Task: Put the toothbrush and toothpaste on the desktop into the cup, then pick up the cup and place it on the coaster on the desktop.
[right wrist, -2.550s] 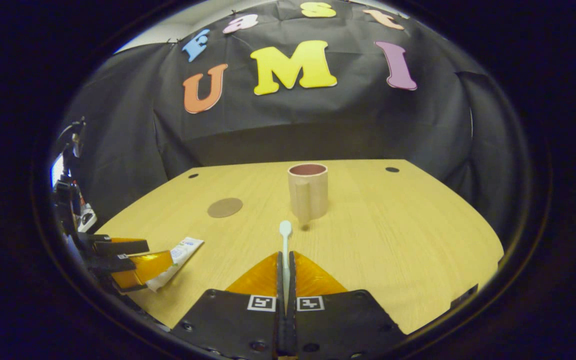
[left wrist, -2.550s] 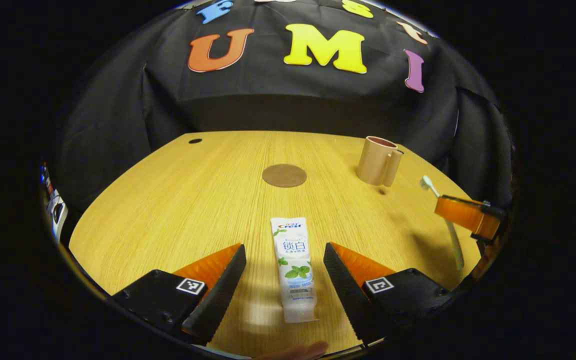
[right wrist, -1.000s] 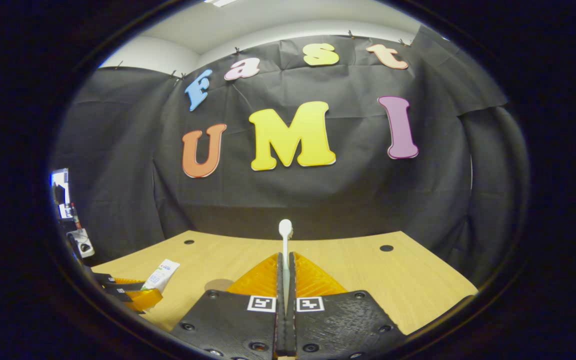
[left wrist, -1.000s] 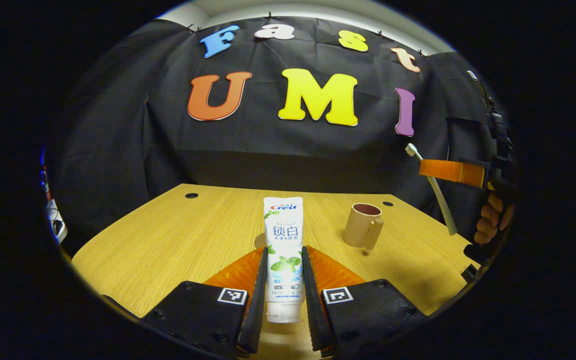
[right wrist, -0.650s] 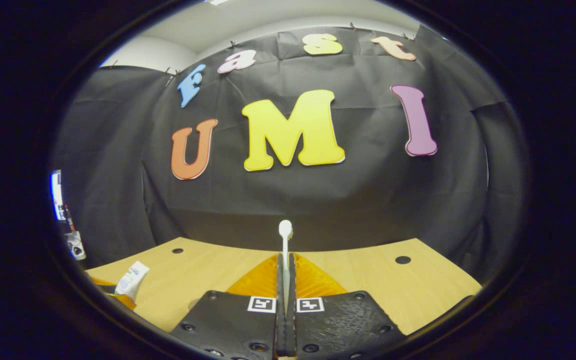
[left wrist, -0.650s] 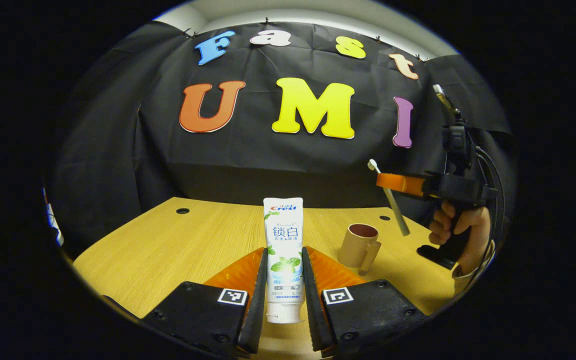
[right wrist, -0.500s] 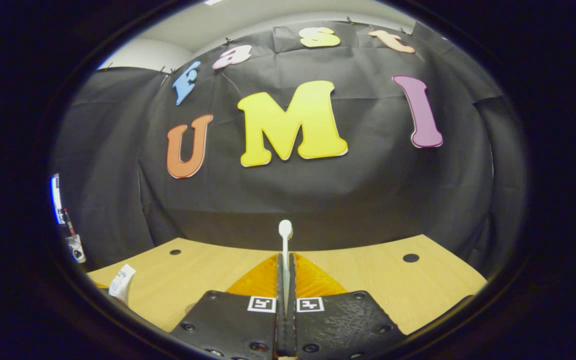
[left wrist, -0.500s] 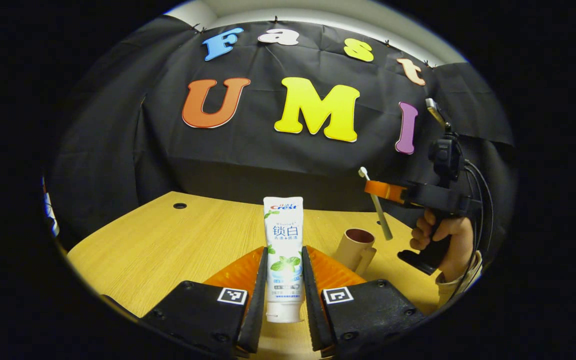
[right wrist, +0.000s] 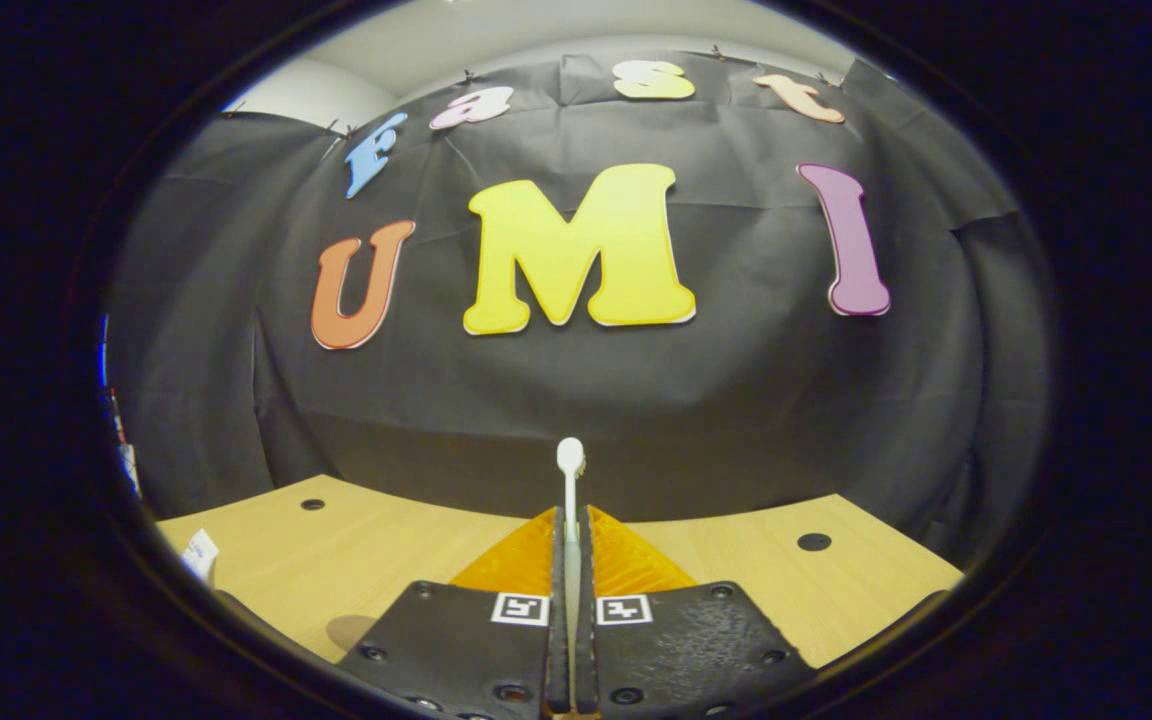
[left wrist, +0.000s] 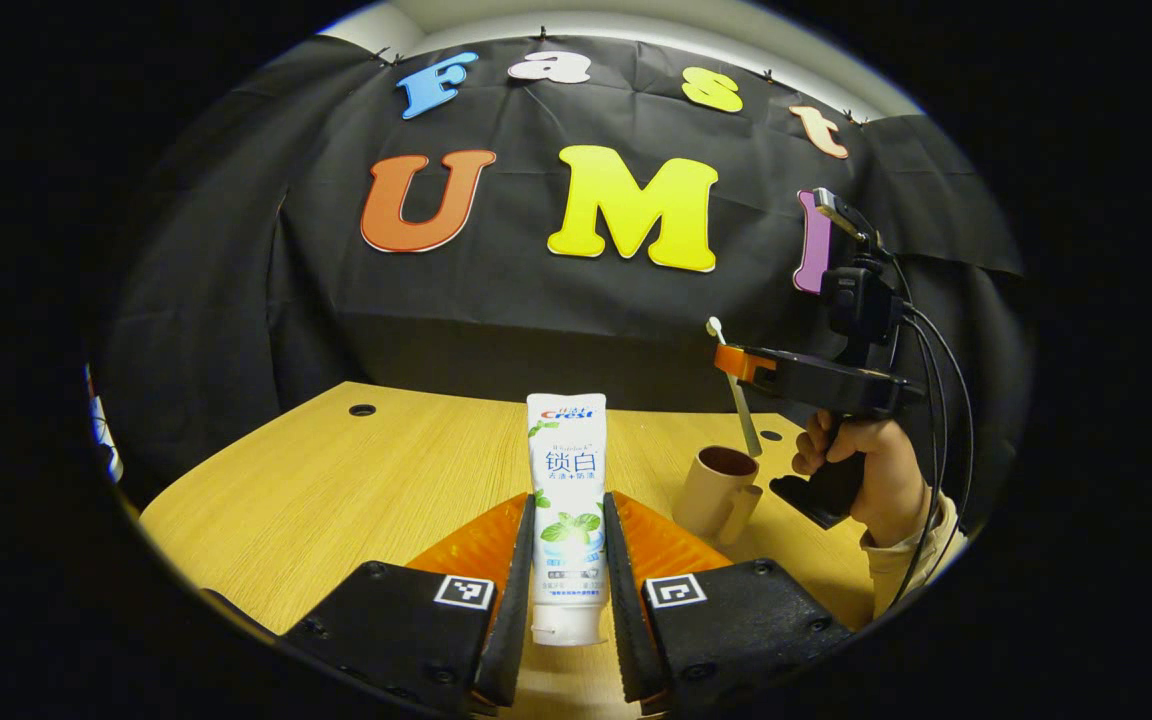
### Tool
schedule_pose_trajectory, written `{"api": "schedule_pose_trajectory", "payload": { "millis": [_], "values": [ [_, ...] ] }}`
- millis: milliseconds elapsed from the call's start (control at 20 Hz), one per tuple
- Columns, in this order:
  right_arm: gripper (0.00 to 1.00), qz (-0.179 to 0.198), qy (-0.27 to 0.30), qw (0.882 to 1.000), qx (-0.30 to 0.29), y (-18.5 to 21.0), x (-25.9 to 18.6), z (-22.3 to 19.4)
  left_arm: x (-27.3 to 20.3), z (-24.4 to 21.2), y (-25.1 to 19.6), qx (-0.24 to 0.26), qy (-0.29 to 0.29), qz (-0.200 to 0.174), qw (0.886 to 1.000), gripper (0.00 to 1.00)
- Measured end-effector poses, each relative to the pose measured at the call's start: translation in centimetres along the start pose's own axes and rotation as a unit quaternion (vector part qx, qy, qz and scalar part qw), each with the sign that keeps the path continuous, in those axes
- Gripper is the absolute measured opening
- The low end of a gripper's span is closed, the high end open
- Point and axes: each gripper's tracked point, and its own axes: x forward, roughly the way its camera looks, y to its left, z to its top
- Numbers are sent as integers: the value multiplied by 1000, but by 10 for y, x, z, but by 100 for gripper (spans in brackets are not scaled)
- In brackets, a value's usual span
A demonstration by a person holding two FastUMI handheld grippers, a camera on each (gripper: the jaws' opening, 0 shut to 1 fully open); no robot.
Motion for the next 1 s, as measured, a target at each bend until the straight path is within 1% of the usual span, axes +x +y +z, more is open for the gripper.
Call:
{"api": "schedule_pose_trajectory", "payload": {
  "millis": [50, 100, 150, 200, 300, 350, 400, 450, 500, 550, 600, 650, 800, 1000],
  "values": [
    [4, -3, 7, 1000, 0, -2, 1, -4, 0, -2, -1, 7, 2, 1, 1000, 41],
    [4, 3, 14, 1000, 4, 0, 0, -9, -1, -3, -1, 10, 3, 2, 1000, 41],
    [7, 6, 20, 1000, 6, 1, 1, -10, -1, -4, -2, 10, 4, 0, 1000, 41],
    [5, 5, 30, 1000, 5, -2, -1, -17, -1, -5, -4, 8, 6, -2, 1000, 41],
    [5, 8, 44, 999, 8, -4, -3, -22, -1, -4, -6, 10, 4, -1, 1000, 41],
    [7, 12, 50, 999, 13, -4, -5, -25, 0, -3, -6, 10, 2, 1, 1000, 41],
    [13, 13, 52, 998, 16, -5, -7, -24, 1, -2, -5, 11, 1, 1, 1000, 41],
    [28, 20, 54, 998, 18, -4, -10, -25, -1, -2, -4, 12, -1, 4, 1000, 41],
    [43, 20, 54, 998, 18, -7, -11, -25, 0, -1, -5, 12, -2, 4, 1000, 46],
    [65, 15, 57, 998, 19, -12, -14, -26, 0, -1, -6, 12, -2, 5, 1000, 41],
    [87, 9, 59, 998, 20, -16, -17, -27, 1, -1, -9, 12, -1, 5, 1000, 41],
    [96, 6, 65, 998, 25, -23, -22, -30, 3, 0, -10, 12, 0, 7, 1000, 41],
    [96, -3, 78, 997, 27, -41, -32, -38, 5, 2, -16, 12, -4, 8, 1000, 41],
    [96, -2, 68, 997, 41, -62, -60, -33, 20, 16, -31, 20, -26, 8, 999, 41]
  ]
}}
